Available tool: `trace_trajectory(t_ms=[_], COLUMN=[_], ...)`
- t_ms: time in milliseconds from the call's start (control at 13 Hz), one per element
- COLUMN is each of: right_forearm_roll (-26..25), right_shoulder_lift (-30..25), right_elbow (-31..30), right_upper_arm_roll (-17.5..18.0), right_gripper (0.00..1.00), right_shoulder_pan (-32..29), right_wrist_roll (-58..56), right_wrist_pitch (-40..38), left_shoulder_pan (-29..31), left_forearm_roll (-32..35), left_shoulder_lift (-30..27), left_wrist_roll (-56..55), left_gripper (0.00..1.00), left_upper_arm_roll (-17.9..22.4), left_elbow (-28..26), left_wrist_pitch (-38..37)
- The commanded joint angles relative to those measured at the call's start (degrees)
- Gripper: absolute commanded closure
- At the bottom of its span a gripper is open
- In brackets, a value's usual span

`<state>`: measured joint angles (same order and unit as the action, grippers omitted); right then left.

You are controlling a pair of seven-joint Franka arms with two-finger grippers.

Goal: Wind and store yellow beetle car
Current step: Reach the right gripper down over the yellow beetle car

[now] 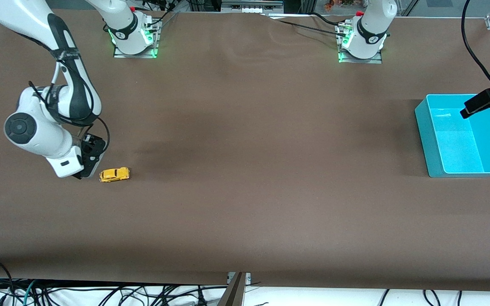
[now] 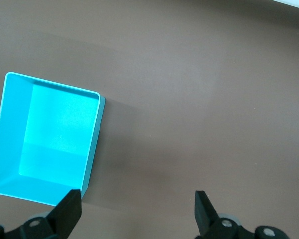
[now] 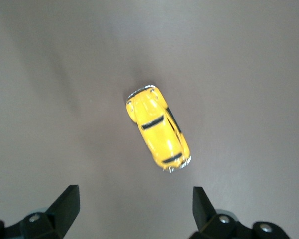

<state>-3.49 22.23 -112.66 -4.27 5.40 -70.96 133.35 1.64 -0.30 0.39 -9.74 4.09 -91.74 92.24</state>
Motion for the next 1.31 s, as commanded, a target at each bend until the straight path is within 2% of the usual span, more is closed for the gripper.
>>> trace_trajectory(t_ms=[0, 308, 769, 1000, 1231], right_forearm_roll=[-0.5, -0.5, -0.5, -0.5, -0.5], right_shoulder_lift=[0.8, 4.4, 6.8, 7.1, 7.2], right_elbow=[-4.5, -4.7, -4.5, -4.4, -4.4], right_upper_arm_roll=[0.0, 0.2, 1.2, 1.4, 1.5], right_gripper=[0.01, 0.02, 0.04, 0.27, 0.37], right_shoulder_pan=[0.0, 0.0, -0.2, -0.1, -0.3], right_wrist_roll=[-7.6, -15.8, -19.3, -20.0, -20.2], right_wrist_pitch=[8.4, 14.8, 19.2, 19.6, 19.6], left_shoulder_pan=[0.2, 0.2, 0.2, 0.2, 0.2], left_forearm_roll=[-0.1, -0.1, -0.1, -0.1, -0.1], left_shoulder_lift=[0.5, 0.5, 0.5, 0.5, 0.5], left_wrist_roll=[0.9, 0.9, 0.9, 0.9, 0.9], left_gripper=[0.00, 0.00, 0.00, 0.00, 0.00], left_upper_arm_roll=[0.0, 0.0, 0.1, 0.0, 0.0], left_elbow=[1.5, 1.5, 1.6, 1.6, 1.6], left_wrist_pitch=[-1.0, -1.0, -1.0, -1.0, -1.0])
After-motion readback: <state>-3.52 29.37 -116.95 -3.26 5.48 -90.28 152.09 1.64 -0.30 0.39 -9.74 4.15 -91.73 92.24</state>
